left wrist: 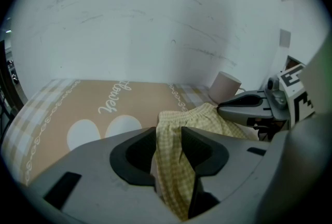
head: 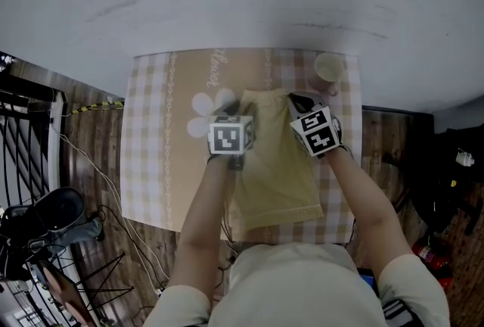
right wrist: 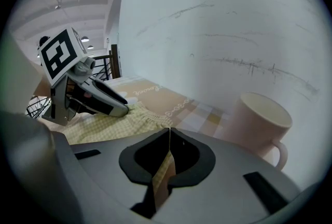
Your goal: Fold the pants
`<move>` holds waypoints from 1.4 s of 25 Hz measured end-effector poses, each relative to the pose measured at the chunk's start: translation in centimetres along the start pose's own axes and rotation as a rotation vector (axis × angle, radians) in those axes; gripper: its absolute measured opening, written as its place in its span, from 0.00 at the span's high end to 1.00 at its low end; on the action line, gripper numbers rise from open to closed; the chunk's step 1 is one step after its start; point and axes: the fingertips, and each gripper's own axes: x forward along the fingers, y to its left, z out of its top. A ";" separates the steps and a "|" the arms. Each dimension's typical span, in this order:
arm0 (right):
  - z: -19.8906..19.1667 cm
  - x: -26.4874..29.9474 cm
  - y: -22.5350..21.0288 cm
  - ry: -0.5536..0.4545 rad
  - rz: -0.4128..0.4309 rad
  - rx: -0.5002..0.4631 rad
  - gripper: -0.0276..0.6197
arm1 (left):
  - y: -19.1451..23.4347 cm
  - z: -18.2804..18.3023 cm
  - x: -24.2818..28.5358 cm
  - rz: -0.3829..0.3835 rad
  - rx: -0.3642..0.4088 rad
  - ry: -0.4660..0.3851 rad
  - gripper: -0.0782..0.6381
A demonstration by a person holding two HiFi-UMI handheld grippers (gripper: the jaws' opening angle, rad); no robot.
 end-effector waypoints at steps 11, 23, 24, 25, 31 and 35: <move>-2.0 1.1 1.3 0.109 0.072 0.056 0.80 | -0.1 -1.0 0.4 -0.002 0.002 0.060 0.73; 1.0 -7.0 4.6 -0.085 0.121 0.029 0.90 | -3.3 -2.2 -8.2 0.004 0.014 -0.091 0.83; 1.1 -8.0 5.1 -0.103 0.127 0.021 0.90 | -3.8 -2.7 -9.1 -0.001 0.006 -0.101 0.83; 1.0 -8.9 5.6 -0.120 0.131 0.010 0.90 | -4.3 -3.2 -10.0 -0.003 0.001 -0.109 0.83; -0.3 -14.2 8.8 -0.181 0.152 -0.090 0.90 | -6.8 -6.7 -14.2 0.025 0.016 -0.142 0.83; -1.8 -16.5 10.9 -0.192 0.179 -0.113 0.90 | -8.1 -9.3 -16.2 0.051 -0.006 -0.161 0.83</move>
